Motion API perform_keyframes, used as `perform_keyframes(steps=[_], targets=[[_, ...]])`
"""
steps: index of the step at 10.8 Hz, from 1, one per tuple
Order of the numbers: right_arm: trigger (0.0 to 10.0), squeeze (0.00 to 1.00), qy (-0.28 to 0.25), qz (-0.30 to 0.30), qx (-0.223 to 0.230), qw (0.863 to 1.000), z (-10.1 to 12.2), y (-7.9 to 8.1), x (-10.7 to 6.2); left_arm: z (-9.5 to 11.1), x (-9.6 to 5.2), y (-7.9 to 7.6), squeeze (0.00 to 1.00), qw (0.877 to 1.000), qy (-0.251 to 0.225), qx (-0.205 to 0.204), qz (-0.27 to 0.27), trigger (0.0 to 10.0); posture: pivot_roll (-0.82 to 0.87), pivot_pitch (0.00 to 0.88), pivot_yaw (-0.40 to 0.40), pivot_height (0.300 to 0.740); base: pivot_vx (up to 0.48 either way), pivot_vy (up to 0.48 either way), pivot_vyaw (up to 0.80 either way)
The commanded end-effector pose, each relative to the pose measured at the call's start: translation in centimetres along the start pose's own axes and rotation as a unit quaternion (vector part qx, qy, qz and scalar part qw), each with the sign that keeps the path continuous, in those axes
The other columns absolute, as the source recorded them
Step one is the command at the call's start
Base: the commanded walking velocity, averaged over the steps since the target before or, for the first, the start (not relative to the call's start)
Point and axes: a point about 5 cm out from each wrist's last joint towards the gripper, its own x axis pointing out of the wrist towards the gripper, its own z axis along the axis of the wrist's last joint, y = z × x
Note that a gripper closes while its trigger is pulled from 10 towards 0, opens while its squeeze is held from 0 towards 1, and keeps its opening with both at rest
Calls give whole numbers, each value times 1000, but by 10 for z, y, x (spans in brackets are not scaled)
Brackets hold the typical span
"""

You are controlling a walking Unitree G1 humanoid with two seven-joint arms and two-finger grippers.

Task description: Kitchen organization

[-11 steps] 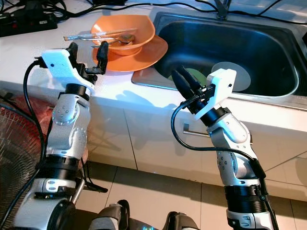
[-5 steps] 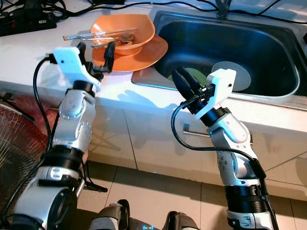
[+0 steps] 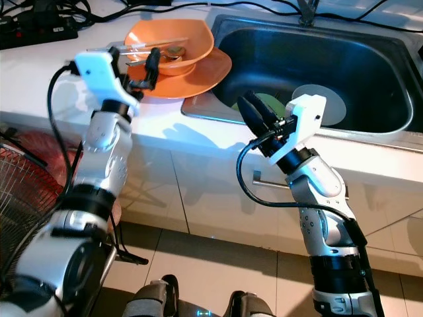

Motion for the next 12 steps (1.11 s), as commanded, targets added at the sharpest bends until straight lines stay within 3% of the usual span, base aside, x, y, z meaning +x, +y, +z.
perform_keyframes(steps=[1, 7, 8, 9, 10, 11, 12], targets=[[10000, 0, -5, 2, -7, 1000, 5, 0, -1, 0, 2, -1, 0, 1000, 0, 4, -8, 10000, -21, 182, -18, 740, 0, 0, 0], [10000, 0, -2, -3, -7, 1000, 5, -1, -1, -13, 0, -2, 0, 999, 27, 11, -14, 10000, -25, 181, -20, 740, 0, 0, 0], [10000, 0, -2, -3, -6, 1000, 4, 0, -1, -13, 0, -2, 0, 1000, 26, 11, -13, 7255, -23, 176, -22, 740, 0, 0, 0], [10000, 0, -2, -2, -5, 1000, 4, 0, -2, -13, -1, -2, 0, 1000, 25, 11, -10, 3490, -23, 173, -24, 740, 0, 0, 0], [10000, 0, -2, -2, -4, 1000, 4, 0, -1, -13, -1, -1, 0, 1000, 23, 10, -8, 2039, -24, 173, -25, 740, 0, 0, 0], [10000, 0, -1, -2, -5, 1000, 4, -1, -1, -13, -2, -1, 0, 1000, 23, 10, -8, 2118, -24, 173, -25, 740, 0, 0, 0], [10000, 0, 0, -2, -5, 1000, 4, -1, -2, -14, -2, -1, 0, 1000, 23, 9, -6, 1216, -27, 169, -28, 740, 0, 0, 0]])
